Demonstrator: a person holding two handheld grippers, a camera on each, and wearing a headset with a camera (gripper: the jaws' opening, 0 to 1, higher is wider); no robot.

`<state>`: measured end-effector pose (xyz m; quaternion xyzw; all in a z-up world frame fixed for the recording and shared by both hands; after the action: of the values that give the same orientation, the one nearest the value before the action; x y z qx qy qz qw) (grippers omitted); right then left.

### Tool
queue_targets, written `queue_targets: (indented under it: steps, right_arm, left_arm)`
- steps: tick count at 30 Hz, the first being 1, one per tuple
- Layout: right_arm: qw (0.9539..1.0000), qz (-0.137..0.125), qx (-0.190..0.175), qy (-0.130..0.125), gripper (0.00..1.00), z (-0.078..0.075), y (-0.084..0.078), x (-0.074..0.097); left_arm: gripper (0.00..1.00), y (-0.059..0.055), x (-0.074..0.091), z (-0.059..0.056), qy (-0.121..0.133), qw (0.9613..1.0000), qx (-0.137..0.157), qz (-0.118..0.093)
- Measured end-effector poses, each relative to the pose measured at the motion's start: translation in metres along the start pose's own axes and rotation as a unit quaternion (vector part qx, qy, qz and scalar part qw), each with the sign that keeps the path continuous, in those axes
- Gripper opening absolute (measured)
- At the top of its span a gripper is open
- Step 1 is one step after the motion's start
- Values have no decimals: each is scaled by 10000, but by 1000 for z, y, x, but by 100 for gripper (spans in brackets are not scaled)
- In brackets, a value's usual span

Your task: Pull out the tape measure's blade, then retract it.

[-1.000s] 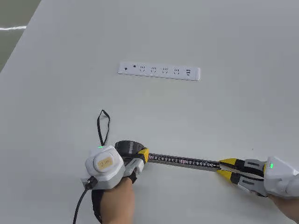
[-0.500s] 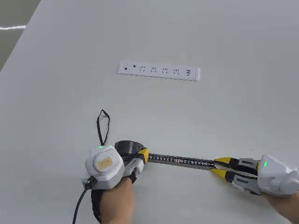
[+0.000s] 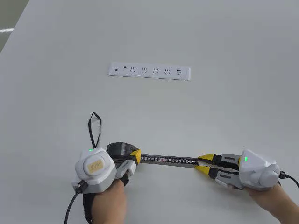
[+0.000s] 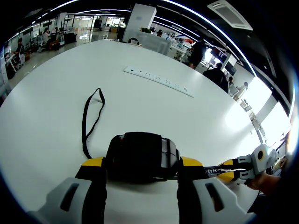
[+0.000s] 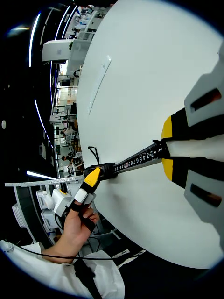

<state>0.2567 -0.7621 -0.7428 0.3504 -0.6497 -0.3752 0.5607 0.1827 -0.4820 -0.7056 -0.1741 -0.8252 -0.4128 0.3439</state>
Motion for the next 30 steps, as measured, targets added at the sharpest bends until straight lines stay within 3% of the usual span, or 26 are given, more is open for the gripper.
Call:
queue_targets:
  steps: [30]
  right_arm:
    - [9998,-164,-98,52,10,6,11,-26]
  left_arm:
    - [58,-1,-2,2,-20,10000,5,27]
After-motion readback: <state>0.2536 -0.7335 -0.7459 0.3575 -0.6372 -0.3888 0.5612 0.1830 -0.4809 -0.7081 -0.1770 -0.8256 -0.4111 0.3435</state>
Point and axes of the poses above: the centre of the closed fingertips' face, and the gripper's own axes: x roughly backward along the fingers, z roughly to its left, y roughly out of its top, the point moved 8 cm from there along x, roughly backward along the fingers, and after that the axes turned 13 degrees about x, right-handed, at the moved point
